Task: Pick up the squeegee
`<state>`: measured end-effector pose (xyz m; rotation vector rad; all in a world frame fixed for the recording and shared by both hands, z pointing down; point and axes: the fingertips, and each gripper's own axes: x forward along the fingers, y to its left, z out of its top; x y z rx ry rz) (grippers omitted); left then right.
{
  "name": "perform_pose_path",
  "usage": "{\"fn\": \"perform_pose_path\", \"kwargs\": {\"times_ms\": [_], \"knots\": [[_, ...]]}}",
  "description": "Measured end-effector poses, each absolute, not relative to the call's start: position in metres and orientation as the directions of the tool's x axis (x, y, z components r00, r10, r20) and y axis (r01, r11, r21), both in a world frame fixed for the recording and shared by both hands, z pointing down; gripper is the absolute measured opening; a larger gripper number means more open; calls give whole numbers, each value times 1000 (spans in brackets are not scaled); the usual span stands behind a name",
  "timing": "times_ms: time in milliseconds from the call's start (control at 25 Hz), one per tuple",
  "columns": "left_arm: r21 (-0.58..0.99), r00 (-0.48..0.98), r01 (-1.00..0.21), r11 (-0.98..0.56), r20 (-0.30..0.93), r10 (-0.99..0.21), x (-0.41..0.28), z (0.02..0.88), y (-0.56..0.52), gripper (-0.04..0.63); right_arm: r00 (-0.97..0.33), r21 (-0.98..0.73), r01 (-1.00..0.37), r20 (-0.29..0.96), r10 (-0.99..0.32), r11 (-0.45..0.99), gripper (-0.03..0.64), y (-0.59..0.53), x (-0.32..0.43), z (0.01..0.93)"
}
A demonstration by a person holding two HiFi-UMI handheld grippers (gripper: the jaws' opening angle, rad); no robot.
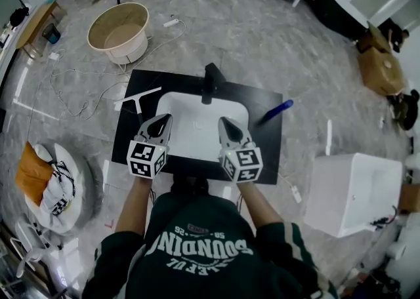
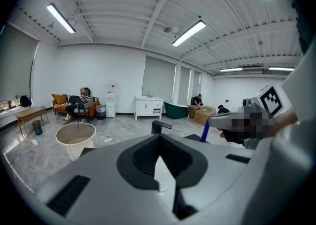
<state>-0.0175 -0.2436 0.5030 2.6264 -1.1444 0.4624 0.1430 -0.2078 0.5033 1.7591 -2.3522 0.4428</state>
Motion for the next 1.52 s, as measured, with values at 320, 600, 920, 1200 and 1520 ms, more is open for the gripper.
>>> {"fn": "perform_pose_path", "kwargs": {"times_ms": [320,600,920,1200,1520], "knots": [[111,568,-807,-581,418,-709,-71,521,-248,2,-372,-143,-928,338,-865,344,2,-226,95,516],[128,486,-865,-484,450,-749,-122,537,-243,2,-460,-155,-887,362,-811,434,2,-237,46,528],[172,443,-894,-414,485,-754,-145,554,-236,3,-509,-170,-859,389,-768,483,2,-241,19,540],[205,408,-913,-353,506,-760,-152,568,-230,164,-527,-180,-847,403,-749,499,2,-241,13,548],[203,348,-937,-283,583,-734,-158,596,-225,195,-536,-197,-841,421,-732,504,2,-239,11,558]]}}
